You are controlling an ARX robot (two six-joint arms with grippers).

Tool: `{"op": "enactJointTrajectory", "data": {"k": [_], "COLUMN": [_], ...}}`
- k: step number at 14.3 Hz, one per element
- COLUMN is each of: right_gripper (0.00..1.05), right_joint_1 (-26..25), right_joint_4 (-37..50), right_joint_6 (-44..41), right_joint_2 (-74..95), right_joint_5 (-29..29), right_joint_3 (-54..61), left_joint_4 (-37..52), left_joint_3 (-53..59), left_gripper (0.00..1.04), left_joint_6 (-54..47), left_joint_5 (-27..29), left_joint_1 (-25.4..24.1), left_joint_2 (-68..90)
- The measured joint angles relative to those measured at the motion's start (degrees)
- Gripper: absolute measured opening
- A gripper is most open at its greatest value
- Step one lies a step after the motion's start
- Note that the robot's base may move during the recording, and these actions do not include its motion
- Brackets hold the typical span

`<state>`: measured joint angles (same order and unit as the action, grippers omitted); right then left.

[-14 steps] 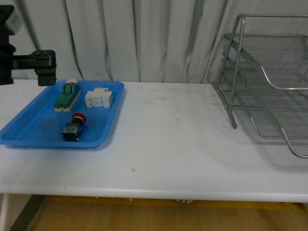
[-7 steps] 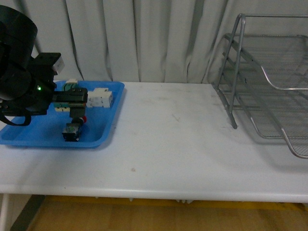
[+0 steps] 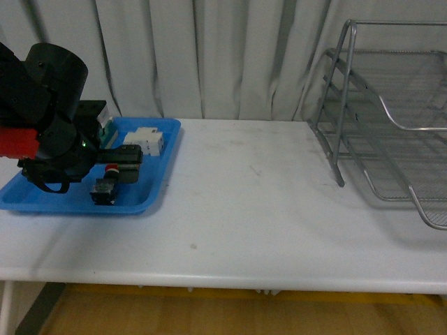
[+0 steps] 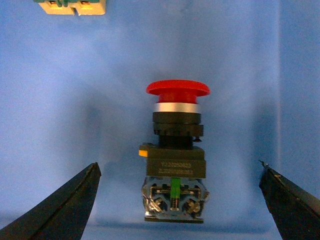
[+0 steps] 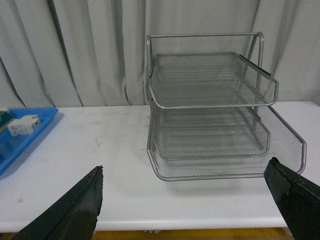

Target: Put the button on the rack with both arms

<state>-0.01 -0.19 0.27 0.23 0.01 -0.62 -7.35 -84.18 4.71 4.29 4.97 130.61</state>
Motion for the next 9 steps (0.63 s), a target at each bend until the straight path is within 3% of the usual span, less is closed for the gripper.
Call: {"op": "enactJointTrajectory", "data": {"k": [7, 9], "right_gripper": [0.98, 0.98], "right_joint_1": [0.0, 0.0], "right_joint_4": [0.0, 0.0], "right_joint_6": [0.0, 0.0], "right_joint_2": [0.0, 0.0], "right_joint_5": [0.0, 0.0], "right_joint_3": [0.0, 0.0], "left_joint_4": [-1.88, -1.66], "left_joint_3": [-4.74, -4.87], "left_gripper": [0.98, 0.83], "left_joint_6": [-0.04, -0.24], "left_joint_5": [1.95, 2.23], "left_joint_1": [-0.17, -0.17], "left_joint_2": [5.57, 5.97]}}
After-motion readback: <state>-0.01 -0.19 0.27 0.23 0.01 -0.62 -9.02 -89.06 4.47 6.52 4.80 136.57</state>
